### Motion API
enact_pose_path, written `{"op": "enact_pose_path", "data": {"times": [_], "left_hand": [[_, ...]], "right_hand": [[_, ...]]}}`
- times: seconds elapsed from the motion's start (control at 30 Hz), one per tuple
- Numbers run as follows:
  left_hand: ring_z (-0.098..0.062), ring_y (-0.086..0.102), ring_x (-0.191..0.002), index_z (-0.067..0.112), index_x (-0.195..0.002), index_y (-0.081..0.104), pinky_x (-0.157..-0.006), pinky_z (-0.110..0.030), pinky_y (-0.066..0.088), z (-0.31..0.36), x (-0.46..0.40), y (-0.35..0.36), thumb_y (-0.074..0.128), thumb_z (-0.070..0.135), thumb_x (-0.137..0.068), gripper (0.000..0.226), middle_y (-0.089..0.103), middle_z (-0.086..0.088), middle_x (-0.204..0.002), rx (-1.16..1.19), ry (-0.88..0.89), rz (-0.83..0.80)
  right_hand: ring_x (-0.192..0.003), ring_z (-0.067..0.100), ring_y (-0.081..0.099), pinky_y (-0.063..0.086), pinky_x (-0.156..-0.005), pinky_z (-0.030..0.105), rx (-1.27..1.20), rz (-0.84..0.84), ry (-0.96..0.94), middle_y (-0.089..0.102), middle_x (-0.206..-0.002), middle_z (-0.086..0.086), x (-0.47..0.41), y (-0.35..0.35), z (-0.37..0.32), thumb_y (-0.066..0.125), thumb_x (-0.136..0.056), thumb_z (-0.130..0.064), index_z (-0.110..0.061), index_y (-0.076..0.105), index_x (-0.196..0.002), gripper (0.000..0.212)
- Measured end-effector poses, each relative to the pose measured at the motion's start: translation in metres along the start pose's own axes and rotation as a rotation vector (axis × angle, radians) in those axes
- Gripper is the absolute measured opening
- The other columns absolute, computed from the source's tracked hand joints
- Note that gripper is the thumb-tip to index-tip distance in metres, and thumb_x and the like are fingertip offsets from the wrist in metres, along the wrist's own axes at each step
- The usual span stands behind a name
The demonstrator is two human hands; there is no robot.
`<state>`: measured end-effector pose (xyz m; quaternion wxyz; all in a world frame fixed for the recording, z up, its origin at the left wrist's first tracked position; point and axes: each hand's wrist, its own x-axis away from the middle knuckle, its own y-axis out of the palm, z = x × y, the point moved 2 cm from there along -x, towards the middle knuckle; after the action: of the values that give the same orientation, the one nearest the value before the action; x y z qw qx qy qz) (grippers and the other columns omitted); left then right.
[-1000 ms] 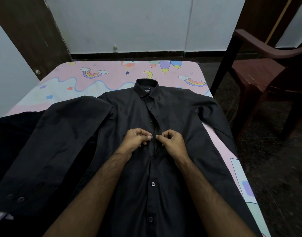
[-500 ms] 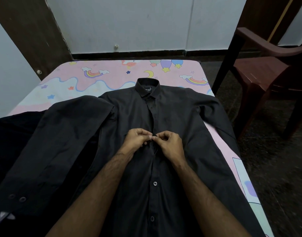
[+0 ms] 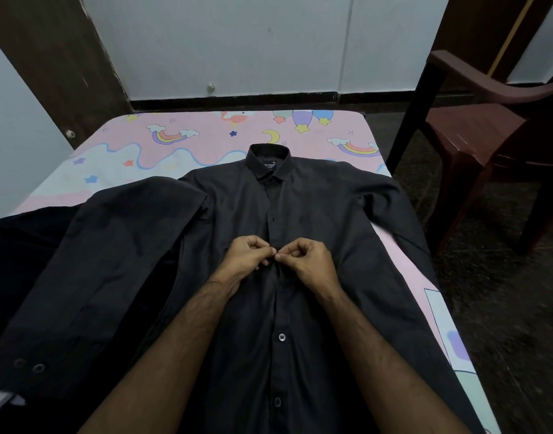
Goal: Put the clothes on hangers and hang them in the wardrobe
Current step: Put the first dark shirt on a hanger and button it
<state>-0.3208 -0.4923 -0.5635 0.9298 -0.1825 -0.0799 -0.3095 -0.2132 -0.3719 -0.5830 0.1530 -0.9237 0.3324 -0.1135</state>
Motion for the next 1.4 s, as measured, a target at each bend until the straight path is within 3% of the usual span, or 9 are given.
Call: {"op": "enact_pose_path", "data": {"times": [0.23, 0.43, 0.57, 0.7, 0.83, 0.9, 1.07, 1.23, 1.4], "left_hand": [[-0.002, 0.054, -0.051, 0.011, -0.093, 0.06, -0.047, -0.014, 0.043, -0.007, -0.003, -0.002, 0.078, 0.001, -0.083, 0.022, 0.063, 0.009, -0.053, 0.076, 0.018, -0.004], [-0.001, 0.055, -0.051, 0.01, -0.104, 0.055, -0.053, -0.013, 0.046, -0.012, -0.002, 0.003, 0.077, 0.002, -0.085, 0.03, 0.066, 0.001, -0.068, 0.054, 0.049, 0.001], [-0.003, 0.053, -0.052, 0.01, -0.105, 0.057, -0.055, -0.015, 0.047, -0.015, -0.003, 0.006, 0.076, 0.007, -0.087, 0.026, 0.062, 0.003, -0.066, 0.003, 0.072, 0.015], [-0.007, 0.054, -0.055, 0.015, -0.098, 0.059, -0.059, -0.023, 0.046, -0.016, -0.006, 0.008, 0.076, 0.011, -0.087, 0.021, 0.061, 0.002, -0.065, -0.045, 0.104, 0.014], [-0.007, 0.052, -0.052, 0.015, -0.09, 0.058, -0.058, -0.027, 0.044, -0.019, -0.009, 0.008, 0.076, 0.01, -0.087, 0.019, 0.059, 0.008, -0.058, -0.044, 0.107, 0.012], [-0.008, 0.052, -0.051, 0.015, -0.091, 0.059, -0.056, -0.023, 0.043, -0.019, -0.009, 0.008, 0.074, 0.011, -0.088, 0.016, 0.059, 0.006, -0.06, -0.058, 0.101, 0.016], [-0.003, 0.056, -0.058, 0.019, -0.09, 0.062, -0.058, -0.014, 0.042, -0.014, -0.01, 0.01, 0.073, 0.025, -0.09, 0.012, 0.061, 0.009, -0.065, -0.231, 0.158, 0.086], [-0.01, 0.062, -0.075, 0.017, -0.093, 0.062, -0.075, -0.028, 0.05, 0.001, -0.02, 0.009, 0.062, 0.026, -0.097, 0.009, 0.067, 0.004, -0.084, -0.375, 0.319, 0.146], [-0.01, 0.055, -0.084, 0.01, -0.111, 0.068, -0.083, -0.018, 0.043, 0.027, -0.055, 0.009, 0.066, 0.011, -0.091, 0.019, 0.057, 0.0, -0.1, -0.57, 0.494, 0.199]], "right_hand": [[-0.071, 0.007, 0.07, 0.061, -0.075, 0.039, 0.089, 0.01, 0.044, 0.074, -0.073, -0.011, -0.005, 0.002, -0.002, 0.079, -0.08, -0.042, -0.027, 0.073, -0.078, 0.016], [-0.075, 0.009, 0.067, 0.056, -0.072, 0.033, 0.295, 0.009, -0.002, 0.07, -0.076, -0.011, -0.006, 0.0, -0.014, 0.069, -0.085, -0.031, -0.029, 0.064, -0.088, 0.006], [-0.063, 0.022, 0.073, 0.063, -0.066, 0.045, 0.229, -0.128, 0.034, 0.072, -0.077, 0.002, -0.024, -0.008, -0.028, 0.065, -0.086, -0.015, -0.022, 0.055, -0.094, 0.014], [-0.097, 0.024, 0.065, 0.053, -0.082, 0.042, 0.347, 0.111, -0.255, 0.062, -0.107, 0.002, -0.045, -0.008, -0.057, 0.063, -0.09, -0.03, -0.019, 0.051, -0.108, 0.025], [-0.108, 0.035, 0.061, 0.048, -0.082, 0.046, 0.743, 0.044, -0.313, 0.051, -0.121, 0.008, -0.049, 0.021, -0.062, 0.064, -0.088, -0.034, -0.014, 0.039, -0.118, 0.044], [-0.101, 0.037, 0.062, 0.049, -0.081, 0.045, 0.612, 0.138, -0.255, 0.056, -0.114, 0.01, -0.056, 0.015, -0.051, 0.061, -0.084, -0.021, -0.014, 0.042, -0.11, 0.033], [-0.063, 0.018, 0.072, 0.063, -0.066, 0.043, -0.139, 0.298, -0.012, 0.069, -0.086, 0.014, -0.062, -0.012, -0.018, 0.065, -0.087, -0.012, -0.009, 0.059, -0.086, 0.006], [-0.054, 0.009, 0.07, 0.064, -0.067, 0.041, -0.252, 0.292, 0.019, 0.065, -0.065, 0.001, -0.069, -0.017, -0.008, 0.068, -0.094, -0.022, -0.004, 0.062, -0.074, 0.028], [-0.064, 0.007, 0.067, 0.063, -0.078, 0.045, -0.311, 0.127, 0.008, 0.068, -0.07, -0.001, -0.074, -0.012, -0.001, 0.076, -0.089, -0.015, -0.009, 0.068, -0.077, 0.015]]}}
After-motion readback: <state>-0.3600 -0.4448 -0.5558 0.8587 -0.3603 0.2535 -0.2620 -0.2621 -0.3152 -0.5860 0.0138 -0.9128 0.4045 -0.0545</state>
